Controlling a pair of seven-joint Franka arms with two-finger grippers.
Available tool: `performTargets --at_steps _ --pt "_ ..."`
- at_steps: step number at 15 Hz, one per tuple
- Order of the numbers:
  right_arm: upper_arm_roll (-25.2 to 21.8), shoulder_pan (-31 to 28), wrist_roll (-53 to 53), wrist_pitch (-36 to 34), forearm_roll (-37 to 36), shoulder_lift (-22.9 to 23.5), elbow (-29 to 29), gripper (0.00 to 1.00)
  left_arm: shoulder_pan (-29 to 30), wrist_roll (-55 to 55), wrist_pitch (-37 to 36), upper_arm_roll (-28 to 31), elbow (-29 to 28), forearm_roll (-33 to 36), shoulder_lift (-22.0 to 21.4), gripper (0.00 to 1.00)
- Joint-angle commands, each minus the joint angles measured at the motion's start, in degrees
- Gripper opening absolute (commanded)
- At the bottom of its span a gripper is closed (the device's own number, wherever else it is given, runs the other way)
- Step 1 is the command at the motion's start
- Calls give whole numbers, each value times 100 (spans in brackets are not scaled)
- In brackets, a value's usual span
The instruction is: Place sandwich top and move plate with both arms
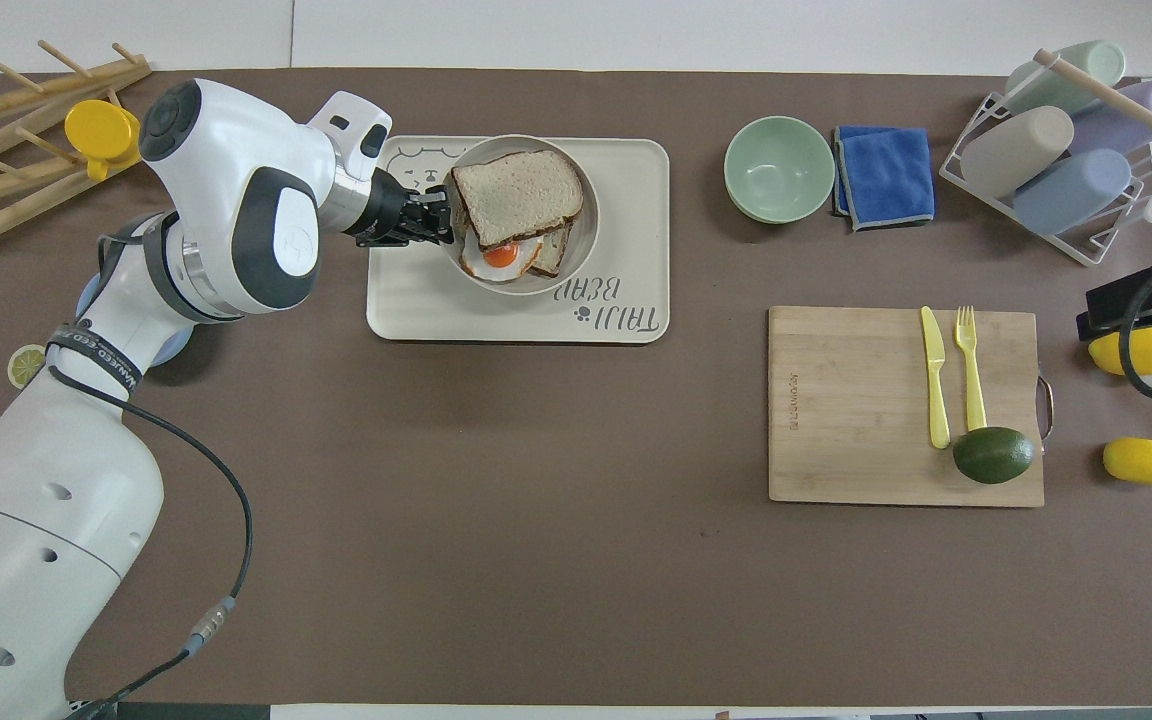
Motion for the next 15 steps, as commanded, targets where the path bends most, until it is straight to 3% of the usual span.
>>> performTargets --at_steps 1,2,3,9,15 --pt "3 -2 -6 -66 43 -59 -21 100 21 186 118 -12 -75 141 -7 15" --pt "3 -11 -6 -66 43 -67 -21 100 38 265 126 -12 -110 141 -7 93" --pt "3 -2 3 -40 43 -59 -21 100 56 275 109 -12 -128 141 -24 100" --pt "74 -20 3 -39 43 -59 -4 100 179 266 -514 -3 144 385 -138 100" --pt "82 -11 3 -57 34 -59 5 100 434 266 -1691 190 30 1782 -1508 100"
